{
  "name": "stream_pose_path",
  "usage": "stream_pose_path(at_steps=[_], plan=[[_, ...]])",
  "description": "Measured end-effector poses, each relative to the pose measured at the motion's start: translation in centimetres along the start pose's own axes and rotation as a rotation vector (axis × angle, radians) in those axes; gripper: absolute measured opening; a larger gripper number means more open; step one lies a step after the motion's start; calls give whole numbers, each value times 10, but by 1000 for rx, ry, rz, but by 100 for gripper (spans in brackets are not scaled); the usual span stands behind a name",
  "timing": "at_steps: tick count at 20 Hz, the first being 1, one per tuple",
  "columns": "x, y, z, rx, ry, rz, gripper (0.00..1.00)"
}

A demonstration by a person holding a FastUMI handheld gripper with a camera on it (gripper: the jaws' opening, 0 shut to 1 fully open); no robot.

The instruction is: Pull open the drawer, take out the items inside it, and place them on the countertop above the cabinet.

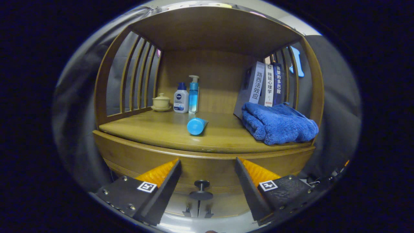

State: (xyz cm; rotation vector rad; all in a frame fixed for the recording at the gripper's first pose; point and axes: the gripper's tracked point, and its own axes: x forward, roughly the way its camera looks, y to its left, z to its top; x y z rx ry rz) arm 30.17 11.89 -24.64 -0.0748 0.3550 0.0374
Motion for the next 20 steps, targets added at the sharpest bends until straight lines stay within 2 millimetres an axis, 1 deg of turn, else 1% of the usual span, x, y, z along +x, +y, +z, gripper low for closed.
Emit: stream_pose_path(at_steps=[5, 15, 18, 20], plan=[[7, 1, 2, -1, -6, -11, 99], [6, -1, 4, 5, -56, -10, 99], [6, -1, 4, 45, -64, -1, 99], [3, 0, 2, 106, -39, 9, 99]])
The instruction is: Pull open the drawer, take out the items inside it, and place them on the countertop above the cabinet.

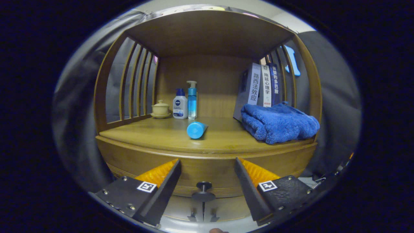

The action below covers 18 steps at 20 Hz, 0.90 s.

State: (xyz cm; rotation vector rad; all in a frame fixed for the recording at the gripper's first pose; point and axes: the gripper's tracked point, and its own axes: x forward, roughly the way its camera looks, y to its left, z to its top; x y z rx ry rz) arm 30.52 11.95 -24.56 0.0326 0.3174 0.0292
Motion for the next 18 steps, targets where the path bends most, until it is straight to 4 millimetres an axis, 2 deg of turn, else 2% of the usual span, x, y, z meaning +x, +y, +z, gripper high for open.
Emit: stream_pose_path(at_steps=[3, 4, 8, 13, 18], plan=[[-7, -2, 13, 46, -12, 14, 99], [-16, -8, 19, 42, -20, 16, 99], [-40, -47, 56, 34, -64, 14, 99], [-55, -139, 94, 3, -125, -31, 99], [-78, -249, 99, 14, -142, -102, 99]])
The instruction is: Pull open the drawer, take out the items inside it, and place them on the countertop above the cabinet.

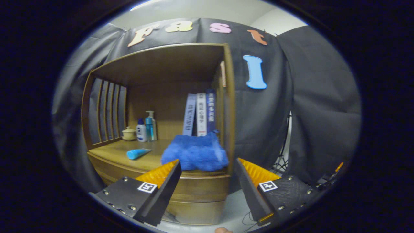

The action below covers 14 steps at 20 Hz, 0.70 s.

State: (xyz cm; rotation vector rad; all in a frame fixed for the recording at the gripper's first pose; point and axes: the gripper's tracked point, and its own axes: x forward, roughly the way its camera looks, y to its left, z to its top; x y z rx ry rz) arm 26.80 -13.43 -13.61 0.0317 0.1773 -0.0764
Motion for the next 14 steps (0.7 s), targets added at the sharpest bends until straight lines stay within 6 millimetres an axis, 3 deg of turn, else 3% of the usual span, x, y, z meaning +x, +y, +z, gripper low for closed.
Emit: stream_pose_path(at_steps=[3, 6, 12, 14], plan=[[-20, -57, 4, 0, -51, -26, 99], [-45, -90, -2, -35, -95, -10, 99], [-91, -109, -37, 5, -83, 67, 99], [-102, -107, -51, 38, -64, 80, 99]])
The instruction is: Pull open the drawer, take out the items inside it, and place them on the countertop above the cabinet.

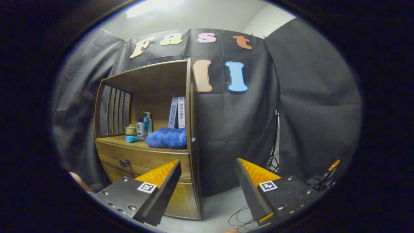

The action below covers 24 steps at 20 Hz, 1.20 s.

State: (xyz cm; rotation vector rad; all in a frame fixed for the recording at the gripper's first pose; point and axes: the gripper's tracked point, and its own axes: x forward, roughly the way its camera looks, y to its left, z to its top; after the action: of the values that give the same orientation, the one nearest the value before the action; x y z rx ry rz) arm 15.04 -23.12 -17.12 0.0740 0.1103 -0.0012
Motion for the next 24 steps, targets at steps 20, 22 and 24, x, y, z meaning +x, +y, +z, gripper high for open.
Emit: stream_pose_path(at_steps=[20, 22, 24], plan=[[-26, 17, -38, 44, 102, 19, 99], [-30, 21, -43, 46, 124, 35, 99], [-30, 20, -40, 45, 117, 39, 99]])
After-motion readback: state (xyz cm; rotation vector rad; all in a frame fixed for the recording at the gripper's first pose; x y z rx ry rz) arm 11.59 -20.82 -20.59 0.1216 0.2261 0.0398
